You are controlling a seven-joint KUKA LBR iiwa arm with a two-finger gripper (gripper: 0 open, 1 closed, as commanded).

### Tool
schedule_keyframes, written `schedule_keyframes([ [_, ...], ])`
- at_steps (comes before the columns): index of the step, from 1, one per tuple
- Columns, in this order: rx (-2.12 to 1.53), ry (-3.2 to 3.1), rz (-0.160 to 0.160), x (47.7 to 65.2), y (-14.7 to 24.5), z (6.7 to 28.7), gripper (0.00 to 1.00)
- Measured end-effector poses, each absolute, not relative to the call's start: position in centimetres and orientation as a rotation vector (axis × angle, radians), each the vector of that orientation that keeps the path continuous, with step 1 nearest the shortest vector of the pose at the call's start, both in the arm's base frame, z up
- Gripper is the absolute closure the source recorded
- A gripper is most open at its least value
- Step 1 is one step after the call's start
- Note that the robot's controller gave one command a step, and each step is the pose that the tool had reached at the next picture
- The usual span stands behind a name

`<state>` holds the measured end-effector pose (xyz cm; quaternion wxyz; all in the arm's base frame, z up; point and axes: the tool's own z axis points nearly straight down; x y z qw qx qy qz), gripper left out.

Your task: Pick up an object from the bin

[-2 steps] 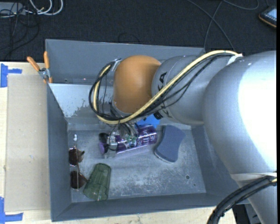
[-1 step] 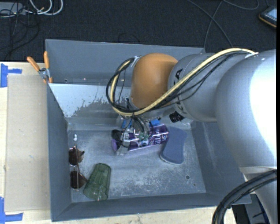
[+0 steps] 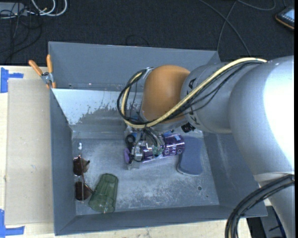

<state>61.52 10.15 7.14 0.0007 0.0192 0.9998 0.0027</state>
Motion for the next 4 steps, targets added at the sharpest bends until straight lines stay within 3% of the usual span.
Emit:
schedule_keyframes([
  [1, 0.212, 3.141, 0.002, 61.36, 8.17, 6.92, 1.0],
  [4, 0.216, 3.144, 0.003, 61.24, 8.16, 7.89, 1.0],
])
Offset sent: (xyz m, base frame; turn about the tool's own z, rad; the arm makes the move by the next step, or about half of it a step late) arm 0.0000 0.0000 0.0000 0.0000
